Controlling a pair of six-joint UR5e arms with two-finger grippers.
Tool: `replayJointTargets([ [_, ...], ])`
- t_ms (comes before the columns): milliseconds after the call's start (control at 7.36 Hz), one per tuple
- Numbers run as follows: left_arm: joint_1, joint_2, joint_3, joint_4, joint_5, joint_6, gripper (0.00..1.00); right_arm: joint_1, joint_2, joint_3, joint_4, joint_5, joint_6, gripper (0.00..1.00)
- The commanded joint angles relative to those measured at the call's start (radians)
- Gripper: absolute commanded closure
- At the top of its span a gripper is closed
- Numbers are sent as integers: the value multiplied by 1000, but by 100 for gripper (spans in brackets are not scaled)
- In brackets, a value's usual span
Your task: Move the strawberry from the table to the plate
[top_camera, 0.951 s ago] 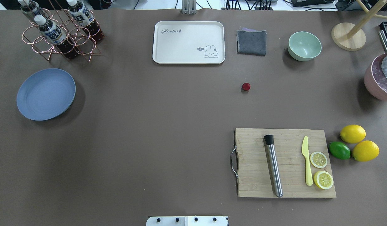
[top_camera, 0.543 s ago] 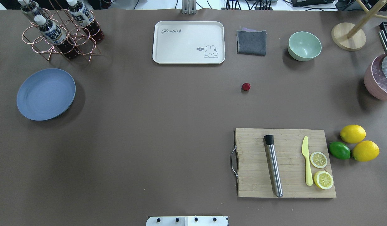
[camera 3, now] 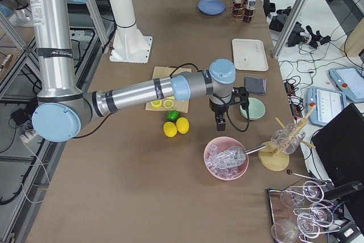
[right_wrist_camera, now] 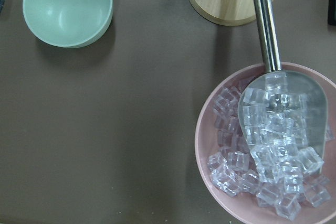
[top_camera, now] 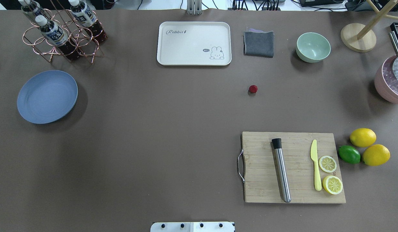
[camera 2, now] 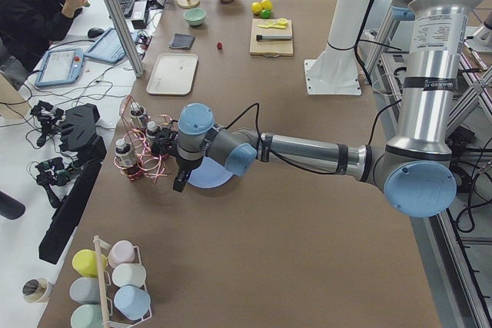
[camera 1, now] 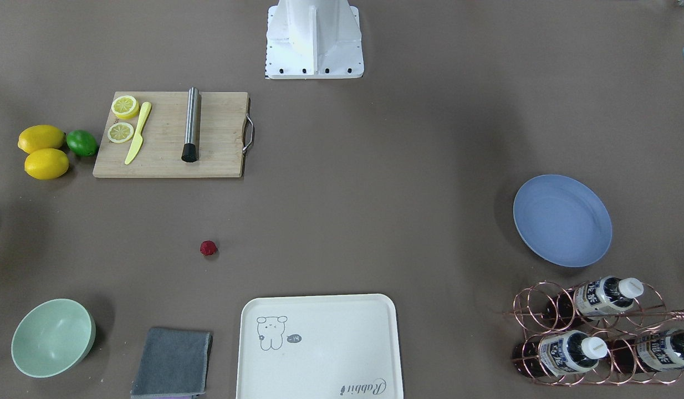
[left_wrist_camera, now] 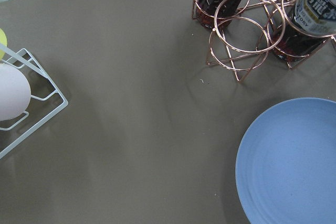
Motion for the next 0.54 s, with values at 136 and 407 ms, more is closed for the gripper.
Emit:
replayJointTargets([
  [136,98,-14,171,-305,7,-210,1,-83,64,-4,9,-1,104,0],
  [407,151,-26,225,-358,19,-235,2,-147,62,-42,192,-10,289,0],
])
